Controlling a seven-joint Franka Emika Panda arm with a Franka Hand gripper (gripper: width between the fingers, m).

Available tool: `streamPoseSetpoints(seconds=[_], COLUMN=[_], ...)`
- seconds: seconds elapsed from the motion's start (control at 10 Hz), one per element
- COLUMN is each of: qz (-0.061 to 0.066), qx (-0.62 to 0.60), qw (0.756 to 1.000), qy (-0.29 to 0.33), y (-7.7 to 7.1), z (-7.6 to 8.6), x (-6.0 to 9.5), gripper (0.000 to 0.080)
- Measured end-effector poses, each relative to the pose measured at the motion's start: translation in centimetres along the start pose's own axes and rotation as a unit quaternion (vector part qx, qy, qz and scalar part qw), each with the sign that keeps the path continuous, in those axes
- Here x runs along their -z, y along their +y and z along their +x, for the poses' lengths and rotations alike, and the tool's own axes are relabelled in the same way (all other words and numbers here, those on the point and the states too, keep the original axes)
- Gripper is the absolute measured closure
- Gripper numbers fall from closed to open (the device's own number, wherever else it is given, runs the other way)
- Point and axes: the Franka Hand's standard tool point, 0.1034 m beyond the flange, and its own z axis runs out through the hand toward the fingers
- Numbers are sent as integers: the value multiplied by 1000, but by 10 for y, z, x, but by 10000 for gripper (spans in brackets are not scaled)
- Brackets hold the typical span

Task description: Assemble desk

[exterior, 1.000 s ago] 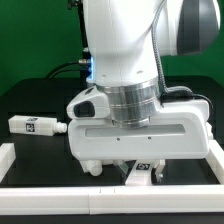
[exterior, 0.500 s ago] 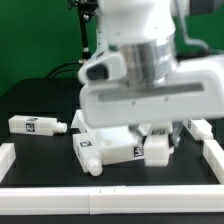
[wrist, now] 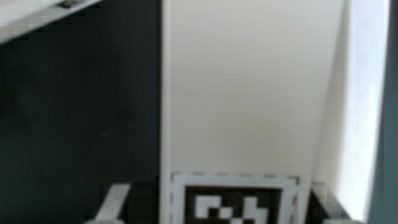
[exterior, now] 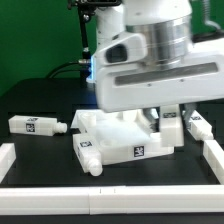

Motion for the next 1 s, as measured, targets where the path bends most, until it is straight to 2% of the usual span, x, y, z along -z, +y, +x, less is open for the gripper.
streamPoseSetpoints(seconds=[0.1, 0.3, 0.4, 0.5, 0.8, 1.0], qz=[-2, -14, -16, -15, -16, -22], qx=[31, 50, 49, 47, 48, 70], qw=[1000, 999, 999, 999, 999, 997], qy=[-3, 8, 15, 16, 16, 20], y=[-11, -39, -41, -38, -39, -45], z=[-21, -64, -70, -66, -69, -123], x=[2, -2, -7, -5, -7, -18], gripper=[518, 517, 517, 517, 517, 517])
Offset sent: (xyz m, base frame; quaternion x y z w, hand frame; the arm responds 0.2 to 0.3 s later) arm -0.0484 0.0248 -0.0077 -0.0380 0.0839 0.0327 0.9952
